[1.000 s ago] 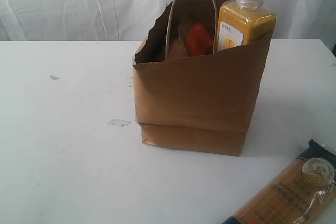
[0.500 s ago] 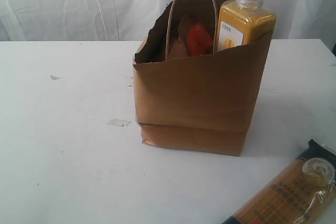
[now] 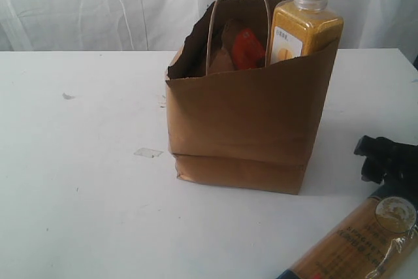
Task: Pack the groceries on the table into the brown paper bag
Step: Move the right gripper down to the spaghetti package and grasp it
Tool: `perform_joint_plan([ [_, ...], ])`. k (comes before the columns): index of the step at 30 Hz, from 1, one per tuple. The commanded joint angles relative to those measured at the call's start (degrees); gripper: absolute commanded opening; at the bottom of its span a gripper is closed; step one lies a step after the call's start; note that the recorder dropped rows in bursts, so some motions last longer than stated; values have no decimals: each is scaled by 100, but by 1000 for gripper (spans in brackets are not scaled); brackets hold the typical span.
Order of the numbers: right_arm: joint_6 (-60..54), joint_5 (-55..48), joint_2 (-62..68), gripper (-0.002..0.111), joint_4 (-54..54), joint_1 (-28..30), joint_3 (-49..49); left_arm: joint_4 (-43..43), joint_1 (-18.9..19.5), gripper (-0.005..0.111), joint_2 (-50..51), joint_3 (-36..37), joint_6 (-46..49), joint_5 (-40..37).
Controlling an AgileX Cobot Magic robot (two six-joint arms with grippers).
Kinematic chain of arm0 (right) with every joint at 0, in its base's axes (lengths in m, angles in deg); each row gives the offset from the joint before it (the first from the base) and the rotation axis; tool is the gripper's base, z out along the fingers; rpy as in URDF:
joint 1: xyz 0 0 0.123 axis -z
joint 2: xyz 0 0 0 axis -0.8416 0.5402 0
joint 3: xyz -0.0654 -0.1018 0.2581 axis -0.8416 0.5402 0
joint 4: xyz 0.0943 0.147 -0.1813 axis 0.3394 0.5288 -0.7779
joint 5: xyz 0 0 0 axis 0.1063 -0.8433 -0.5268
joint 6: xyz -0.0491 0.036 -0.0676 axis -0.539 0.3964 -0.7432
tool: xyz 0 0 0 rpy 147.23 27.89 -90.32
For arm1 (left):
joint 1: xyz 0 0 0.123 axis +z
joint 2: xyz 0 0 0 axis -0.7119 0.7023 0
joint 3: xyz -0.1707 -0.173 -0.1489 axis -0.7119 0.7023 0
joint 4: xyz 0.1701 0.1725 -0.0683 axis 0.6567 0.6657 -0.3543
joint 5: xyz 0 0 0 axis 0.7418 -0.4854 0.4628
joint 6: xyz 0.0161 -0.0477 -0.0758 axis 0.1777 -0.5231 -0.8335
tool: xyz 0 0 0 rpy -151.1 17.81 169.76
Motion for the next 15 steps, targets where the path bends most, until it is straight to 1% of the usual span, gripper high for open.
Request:
perform_joint_plan([
  [1, 694, 622, 268, 81, -407, 105, 43, -67, 29, 0, -28, 28, 24, -21],
  [4, 1174, 736, 366, 81, -1065, 151, 53, -67, 29, 0, -28, 28, 24, -21],
  [7, 1709, 558, 580, 81, -1534, 338, 53, -67, 29, 0, -28, 28, 24, -21],
  [10, 1752, 699, 911, 81, -1571, 431, 53, -67, 29, 0, -28, 28, 24, -21],
  [12, 1730, 960, 1135, 81, -1532, 431, 53, -67, 29, 0, -28, 28, 24, -21],
  [15, 1737, 1051, 1488, 81, -1493, 431, 53, -67, 29, 0, -28, 28, 24, -21],
])
